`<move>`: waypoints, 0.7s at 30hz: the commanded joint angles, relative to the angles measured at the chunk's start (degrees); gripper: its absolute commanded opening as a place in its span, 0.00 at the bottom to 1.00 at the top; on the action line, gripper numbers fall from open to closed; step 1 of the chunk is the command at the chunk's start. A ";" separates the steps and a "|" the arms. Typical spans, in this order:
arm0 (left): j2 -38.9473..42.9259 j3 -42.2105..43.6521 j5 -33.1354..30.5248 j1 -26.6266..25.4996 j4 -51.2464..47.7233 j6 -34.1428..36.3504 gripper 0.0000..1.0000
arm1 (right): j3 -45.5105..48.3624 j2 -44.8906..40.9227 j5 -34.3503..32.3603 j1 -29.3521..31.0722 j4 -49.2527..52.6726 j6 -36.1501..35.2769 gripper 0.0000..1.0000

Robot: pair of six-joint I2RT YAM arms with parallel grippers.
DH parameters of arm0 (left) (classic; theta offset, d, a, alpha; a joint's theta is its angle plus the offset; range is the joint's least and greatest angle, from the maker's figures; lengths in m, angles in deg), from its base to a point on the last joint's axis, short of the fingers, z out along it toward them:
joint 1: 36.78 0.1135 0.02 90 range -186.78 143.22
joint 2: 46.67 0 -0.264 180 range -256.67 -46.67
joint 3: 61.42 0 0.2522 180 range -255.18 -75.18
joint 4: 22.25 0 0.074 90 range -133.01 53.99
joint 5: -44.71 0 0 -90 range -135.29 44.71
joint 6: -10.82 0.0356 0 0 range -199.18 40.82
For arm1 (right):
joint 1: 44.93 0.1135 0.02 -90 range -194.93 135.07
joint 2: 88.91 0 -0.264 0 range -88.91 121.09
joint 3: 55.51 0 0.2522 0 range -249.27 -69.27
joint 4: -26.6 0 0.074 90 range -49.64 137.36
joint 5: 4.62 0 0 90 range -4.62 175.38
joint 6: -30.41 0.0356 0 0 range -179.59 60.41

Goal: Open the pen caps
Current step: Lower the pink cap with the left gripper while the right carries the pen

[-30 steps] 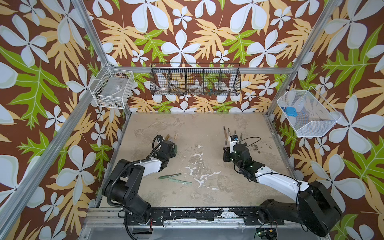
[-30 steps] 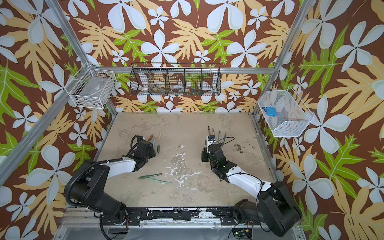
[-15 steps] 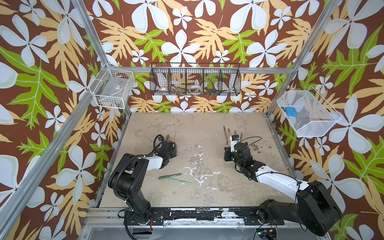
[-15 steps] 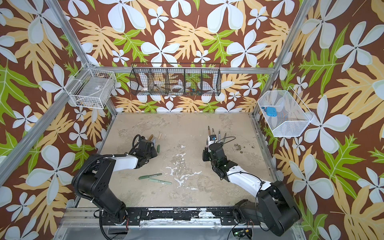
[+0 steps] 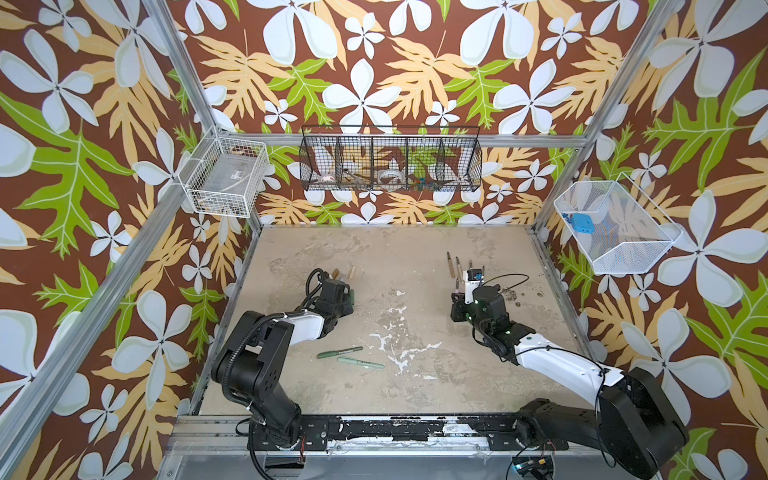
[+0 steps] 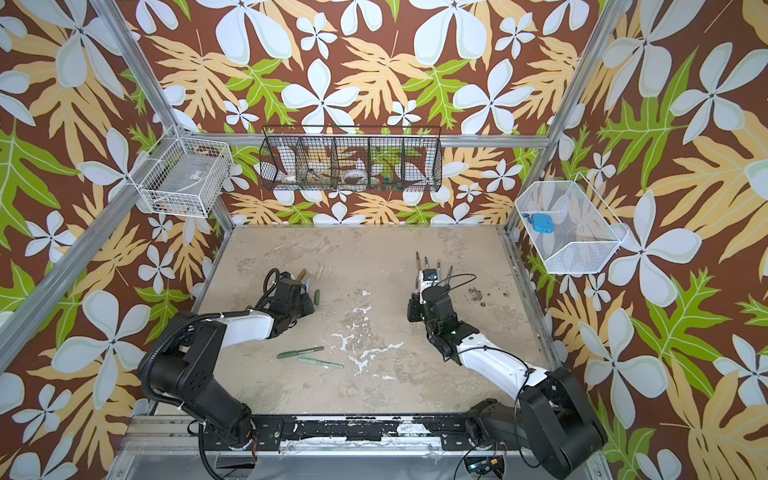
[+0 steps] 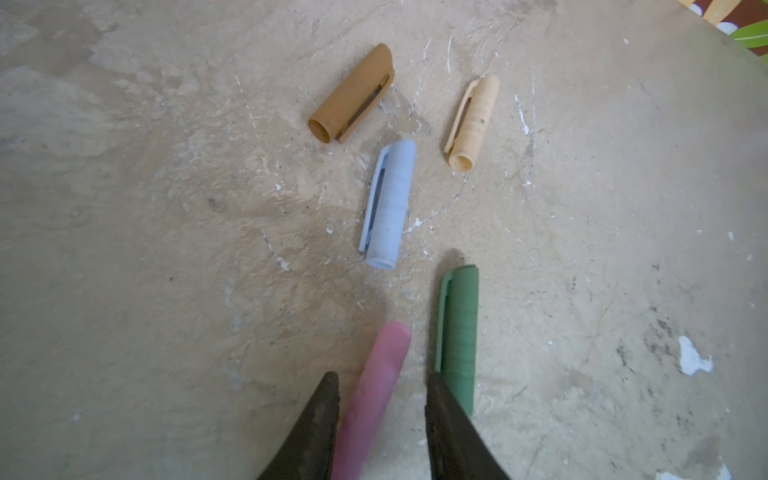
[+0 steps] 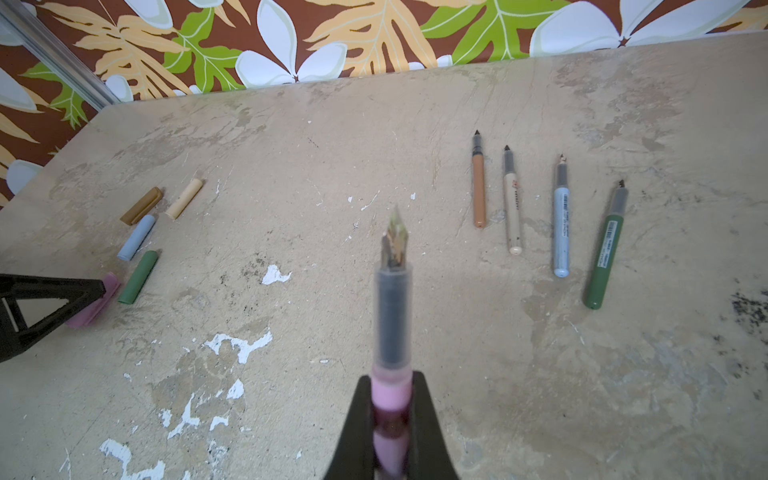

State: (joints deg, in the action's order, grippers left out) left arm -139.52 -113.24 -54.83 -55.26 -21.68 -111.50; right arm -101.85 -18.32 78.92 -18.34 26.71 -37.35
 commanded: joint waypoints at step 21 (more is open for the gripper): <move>20.37 11.78 13.32 -7.18 20.81 8.05 0.51 | -19.69 28.54 2.65 -16.31 7.80 3.19 0.00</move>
State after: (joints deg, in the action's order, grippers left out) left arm -119.22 -101.66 -44.75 -62.21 -5.00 -105.18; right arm -119.21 7.69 82.36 -34.63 31.89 -32.58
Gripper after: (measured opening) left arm 0.507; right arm 0.077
